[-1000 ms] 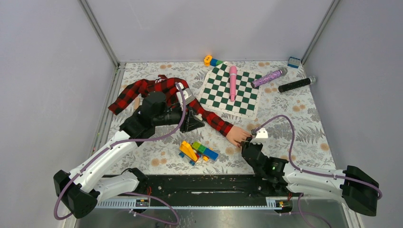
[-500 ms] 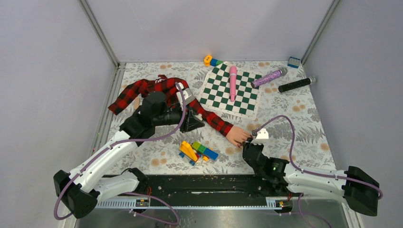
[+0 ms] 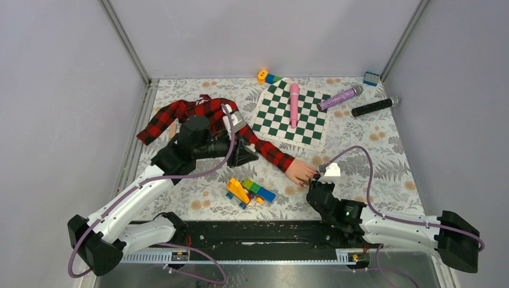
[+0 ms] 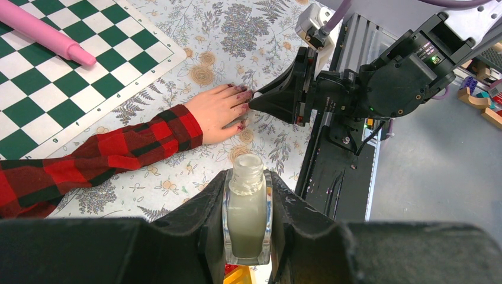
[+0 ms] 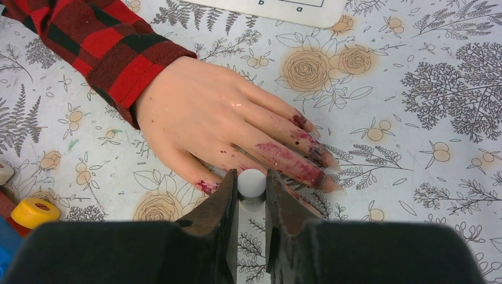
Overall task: Paint the nails
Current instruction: Paint the nail polish on the nail.
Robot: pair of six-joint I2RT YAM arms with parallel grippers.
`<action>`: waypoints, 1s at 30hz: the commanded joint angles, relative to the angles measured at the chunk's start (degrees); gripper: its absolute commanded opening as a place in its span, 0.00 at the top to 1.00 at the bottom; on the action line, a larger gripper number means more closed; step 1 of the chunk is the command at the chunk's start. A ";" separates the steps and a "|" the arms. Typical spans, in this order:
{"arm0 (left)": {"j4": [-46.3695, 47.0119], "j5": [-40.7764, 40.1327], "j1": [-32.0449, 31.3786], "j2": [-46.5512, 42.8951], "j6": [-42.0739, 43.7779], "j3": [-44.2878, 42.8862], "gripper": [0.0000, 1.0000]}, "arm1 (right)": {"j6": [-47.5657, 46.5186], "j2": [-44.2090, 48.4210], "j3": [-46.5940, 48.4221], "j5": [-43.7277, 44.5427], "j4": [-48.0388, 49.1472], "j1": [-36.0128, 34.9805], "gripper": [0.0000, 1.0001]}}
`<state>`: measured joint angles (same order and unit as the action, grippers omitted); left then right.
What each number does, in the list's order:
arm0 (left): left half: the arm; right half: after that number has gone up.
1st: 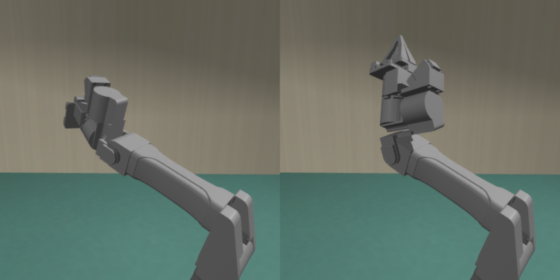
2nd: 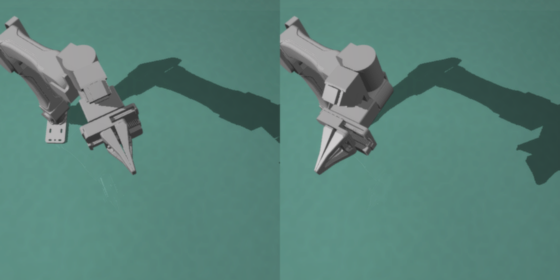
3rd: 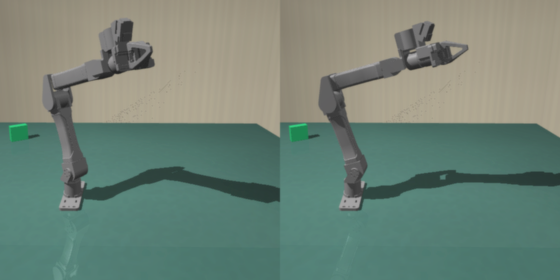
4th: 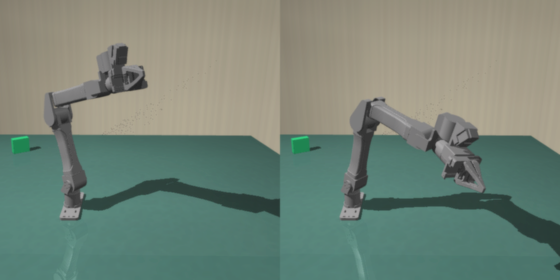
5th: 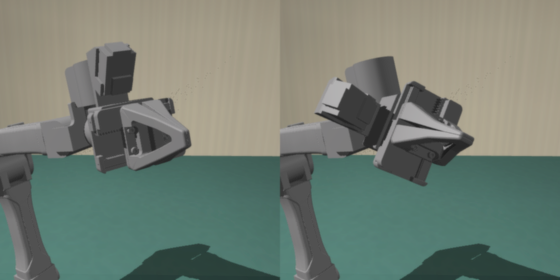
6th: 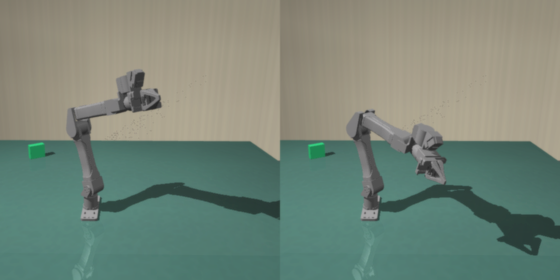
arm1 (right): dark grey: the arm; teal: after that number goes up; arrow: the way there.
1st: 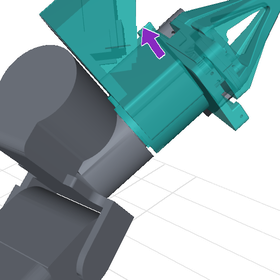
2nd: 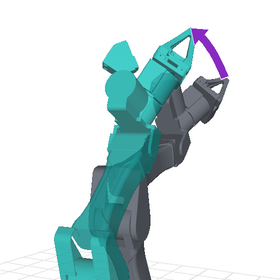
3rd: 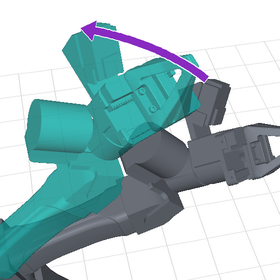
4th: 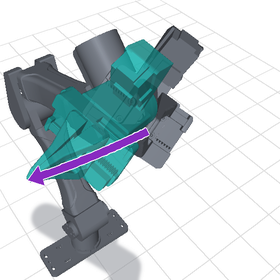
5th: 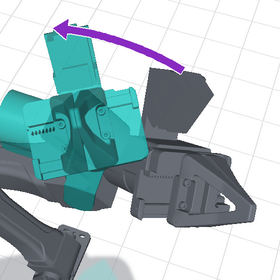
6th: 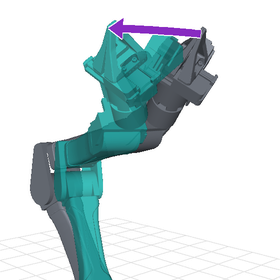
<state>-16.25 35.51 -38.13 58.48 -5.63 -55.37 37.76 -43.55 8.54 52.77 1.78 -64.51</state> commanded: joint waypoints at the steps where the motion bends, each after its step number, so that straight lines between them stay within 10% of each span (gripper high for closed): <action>1: 3.16 1.31 -0.18 -0.93 -0.23 -1.58 1.00 | 0.56 0.79 2.44 4.46 -1.18 -1.06 1.00; 30: 3.29 0.97 -0.13 -1.59 -0.48 -1.48 1.00 | -6.21 -8.78 4.01 6.72 11.54 -7.35 1.00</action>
<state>-16.25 35.51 -38.13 58.48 -5.67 -55.37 33.17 -50.39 10.35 54.70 7.64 -70.00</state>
